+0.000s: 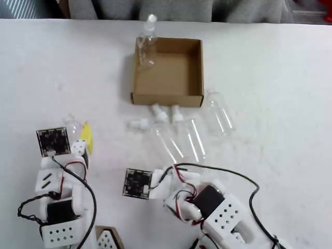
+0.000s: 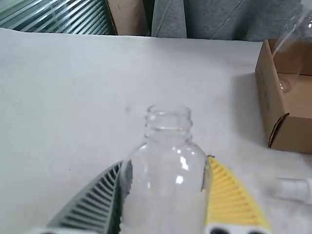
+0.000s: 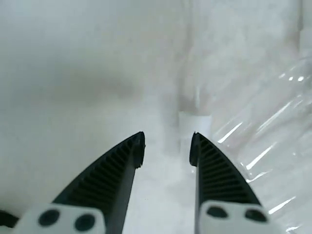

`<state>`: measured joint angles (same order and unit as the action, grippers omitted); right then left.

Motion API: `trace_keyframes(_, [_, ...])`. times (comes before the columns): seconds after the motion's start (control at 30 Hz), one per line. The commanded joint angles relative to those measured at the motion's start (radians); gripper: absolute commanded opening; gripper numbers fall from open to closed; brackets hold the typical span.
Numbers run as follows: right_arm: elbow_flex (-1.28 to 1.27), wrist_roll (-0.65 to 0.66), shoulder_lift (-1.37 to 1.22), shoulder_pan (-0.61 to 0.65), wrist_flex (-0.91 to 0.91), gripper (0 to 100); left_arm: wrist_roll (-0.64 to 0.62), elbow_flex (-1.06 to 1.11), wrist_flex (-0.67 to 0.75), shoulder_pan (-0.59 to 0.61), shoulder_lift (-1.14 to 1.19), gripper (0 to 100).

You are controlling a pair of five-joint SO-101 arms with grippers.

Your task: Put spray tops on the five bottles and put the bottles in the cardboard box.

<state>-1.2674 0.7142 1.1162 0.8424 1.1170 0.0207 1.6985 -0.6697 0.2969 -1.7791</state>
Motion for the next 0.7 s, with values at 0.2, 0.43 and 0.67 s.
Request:
trace_keyframes(0.2, [0.003, 0.018, -0.110, 0.004, -0.090, 21.5, 0.018, -0.003, -0.012, -0.021, -0.025, 11])
trace_keyframes(0.43, [0.009, 0.020, -0.329, -0.008, -0.234, 21.5, 0.018, -0.003, -0.012, -0.021, -0.025, 11])
trace_keyframes(0.67, [0.041, 0.021, -0.430, -0.073, -0.272, 21.5, 0.018, -0.003, -0.012, -0.021, -0.025, 11])
